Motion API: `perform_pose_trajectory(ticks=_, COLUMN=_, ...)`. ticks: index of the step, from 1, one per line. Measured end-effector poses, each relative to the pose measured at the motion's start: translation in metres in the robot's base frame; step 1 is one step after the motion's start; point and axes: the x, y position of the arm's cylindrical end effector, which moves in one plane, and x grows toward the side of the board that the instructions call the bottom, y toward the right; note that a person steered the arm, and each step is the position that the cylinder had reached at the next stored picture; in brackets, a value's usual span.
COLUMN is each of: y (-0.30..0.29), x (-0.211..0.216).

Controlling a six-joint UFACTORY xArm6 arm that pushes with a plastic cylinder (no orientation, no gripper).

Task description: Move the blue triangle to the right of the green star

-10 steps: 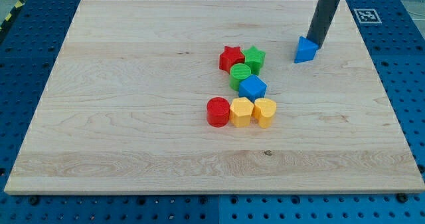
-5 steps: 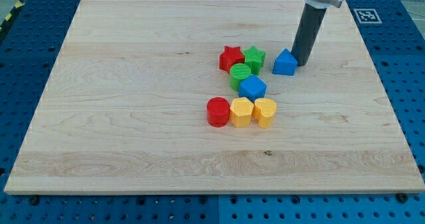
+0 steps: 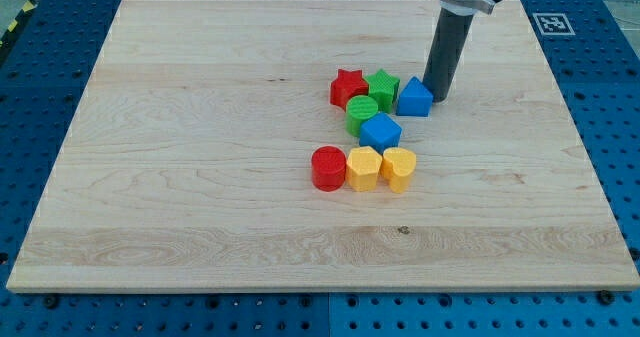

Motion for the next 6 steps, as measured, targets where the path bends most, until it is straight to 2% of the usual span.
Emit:
perform_pose_trajectory(ticks=2, y=0.0, x=0.051)
perform_pose_trajectory(ticks=3, y=0.001, x=0.059)
perform_pose_trajectory(ticks=4, y=-0.018, x=0.083)
perform_pose_trajectory(ticks=6, y=-0.032, x=0.051)
